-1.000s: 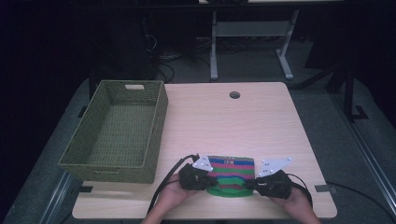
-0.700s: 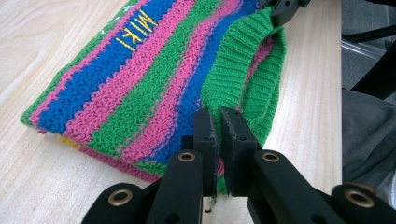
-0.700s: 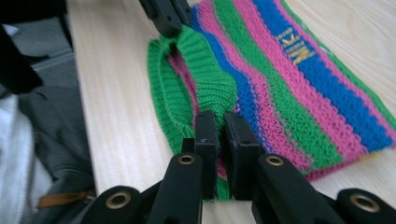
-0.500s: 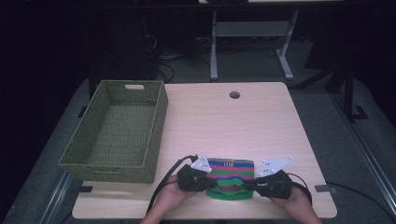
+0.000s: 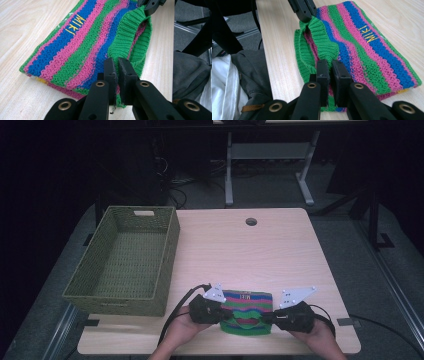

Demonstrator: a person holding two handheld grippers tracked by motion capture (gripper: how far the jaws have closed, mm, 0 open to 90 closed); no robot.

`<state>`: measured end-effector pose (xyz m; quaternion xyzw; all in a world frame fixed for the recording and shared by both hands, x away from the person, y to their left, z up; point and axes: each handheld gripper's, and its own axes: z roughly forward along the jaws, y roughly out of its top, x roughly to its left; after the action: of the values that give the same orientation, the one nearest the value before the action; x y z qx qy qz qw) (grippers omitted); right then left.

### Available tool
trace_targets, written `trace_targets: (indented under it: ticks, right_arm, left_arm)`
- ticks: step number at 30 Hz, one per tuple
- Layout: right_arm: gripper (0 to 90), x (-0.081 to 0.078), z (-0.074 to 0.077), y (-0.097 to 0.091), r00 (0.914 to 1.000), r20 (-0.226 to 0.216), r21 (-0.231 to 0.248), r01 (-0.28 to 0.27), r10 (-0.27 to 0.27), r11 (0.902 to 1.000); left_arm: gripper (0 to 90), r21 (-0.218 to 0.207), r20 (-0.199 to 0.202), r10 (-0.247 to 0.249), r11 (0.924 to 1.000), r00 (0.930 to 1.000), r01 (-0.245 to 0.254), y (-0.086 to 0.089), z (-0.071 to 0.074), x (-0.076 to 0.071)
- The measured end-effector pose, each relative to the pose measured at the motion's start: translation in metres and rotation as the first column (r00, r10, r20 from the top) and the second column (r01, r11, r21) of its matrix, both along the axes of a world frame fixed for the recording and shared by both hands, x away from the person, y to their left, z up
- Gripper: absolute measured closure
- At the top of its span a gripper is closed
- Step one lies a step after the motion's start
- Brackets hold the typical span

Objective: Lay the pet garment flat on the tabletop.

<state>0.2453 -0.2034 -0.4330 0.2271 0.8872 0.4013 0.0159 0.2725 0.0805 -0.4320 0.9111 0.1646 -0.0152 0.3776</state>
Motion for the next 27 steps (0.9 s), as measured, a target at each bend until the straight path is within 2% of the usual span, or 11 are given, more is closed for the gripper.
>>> trace_targets:
  ticks: [6,16,27]
  right_arm:
    - [84.1,-0.001,0.004,-0.001,0.9999,0.016,0.005,-0.001,0.001,1.0]
    - [84.1,-0.004,0.011,-0.001,0.9998,0.019,0.007,-0.007,0.007,0.9999]
    - [84.1,-0.01,0.023,0.0,0.9993,0.031,0.007,-0.02,0.02,0.9998]
  left_arm:
    - [85.3,0.003,0.007,0.0,1.0,1.0,0.0,0.002,0.003,-0.002]
    - [85.3,0.003,0.015,-0.006,1.0,0.9999,0.006,0.005,0.009,-0.006]
    - [85.3,-0.001,0.034,-0.019,0.9998,0.9993,0.019,0.006,0.025,-0.013]
